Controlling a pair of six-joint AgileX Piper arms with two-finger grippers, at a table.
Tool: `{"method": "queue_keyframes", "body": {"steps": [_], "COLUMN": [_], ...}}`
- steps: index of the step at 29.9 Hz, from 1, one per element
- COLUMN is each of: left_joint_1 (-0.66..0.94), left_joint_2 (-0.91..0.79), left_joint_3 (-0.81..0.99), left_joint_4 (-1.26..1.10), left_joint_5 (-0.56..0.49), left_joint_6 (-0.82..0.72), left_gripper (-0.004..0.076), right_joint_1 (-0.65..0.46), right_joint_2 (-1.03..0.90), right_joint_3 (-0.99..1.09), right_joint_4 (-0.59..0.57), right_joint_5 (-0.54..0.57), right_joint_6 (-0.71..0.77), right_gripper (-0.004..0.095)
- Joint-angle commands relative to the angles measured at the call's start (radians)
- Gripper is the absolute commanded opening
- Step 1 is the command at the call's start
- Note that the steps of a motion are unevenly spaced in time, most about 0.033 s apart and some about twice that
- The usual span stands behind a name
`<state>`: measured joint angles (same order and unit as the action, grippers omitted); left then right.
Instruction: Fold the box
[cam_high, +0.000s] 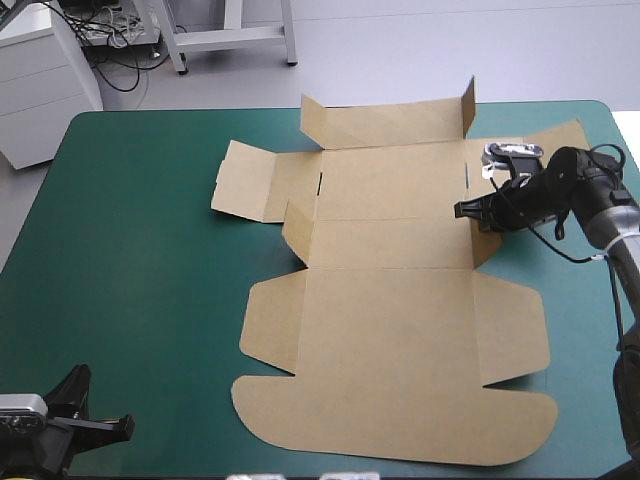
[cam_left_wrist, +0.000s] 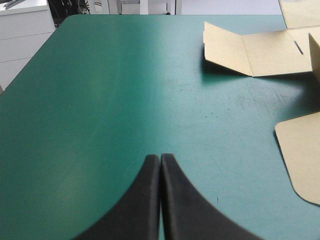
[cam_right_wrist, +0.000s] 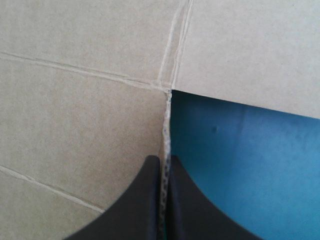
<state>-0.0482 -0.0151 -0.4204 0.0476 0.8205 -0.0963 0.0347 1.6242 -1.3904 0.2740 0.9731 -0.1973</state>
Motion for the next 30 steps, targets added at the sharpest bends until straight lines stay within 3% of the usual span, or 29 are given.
{"method": "queue_keyframes", "body": {"steps": [1,9,16,20,24,30], "left_joint_1": [-0.005,-0.005,-0.005,-0.005,-0.005,-0.005], "left_joint_2": [-0.016,-0.016,-0.016,-0.016,-0.016,-0.016], "left_joint_3": [-0.021,-0.021,-0.021,-0.021,-0.021,-0.021], "left_joint_4": [-0.002,-0.004,-0.005,-0.005,-0.005,-0.005], "left_joint_5": [-0.076,-0.076,-0.076,-0.076,-0.076,-0.076], "left_joint_6": [-0.005,-0.005,-0.005,-0.005,-0.005,-0.005], "left_gripper": [-0.0032,-0.0032,-0.0032,-0.0032,-0.0032,-0.0032], "right_joint_1": [-0.007,-0.007,0.005,0.049,0.115,0.227], "right_joint_2": [-0.031,0.053,0.139,0.193,0.250,0.320], "right_joint_3": [-0.142,-0.401,-0.475,-0.486,-0.491,-0.491], "right_joint_4": [0.019,0.039,0.160,0.131,0.114,0.114], "right_joint_5": [-0.014,0.155,0.166,0.164,0.118,-0.049], "right_joint_6": [-0.094,-0.300,-0.515,-0.649,-0.785,-0.989], "right_gripper": [-0.0023,-0.0024,-0.0023,-0.0023,-0.0023,-0.0024]}}
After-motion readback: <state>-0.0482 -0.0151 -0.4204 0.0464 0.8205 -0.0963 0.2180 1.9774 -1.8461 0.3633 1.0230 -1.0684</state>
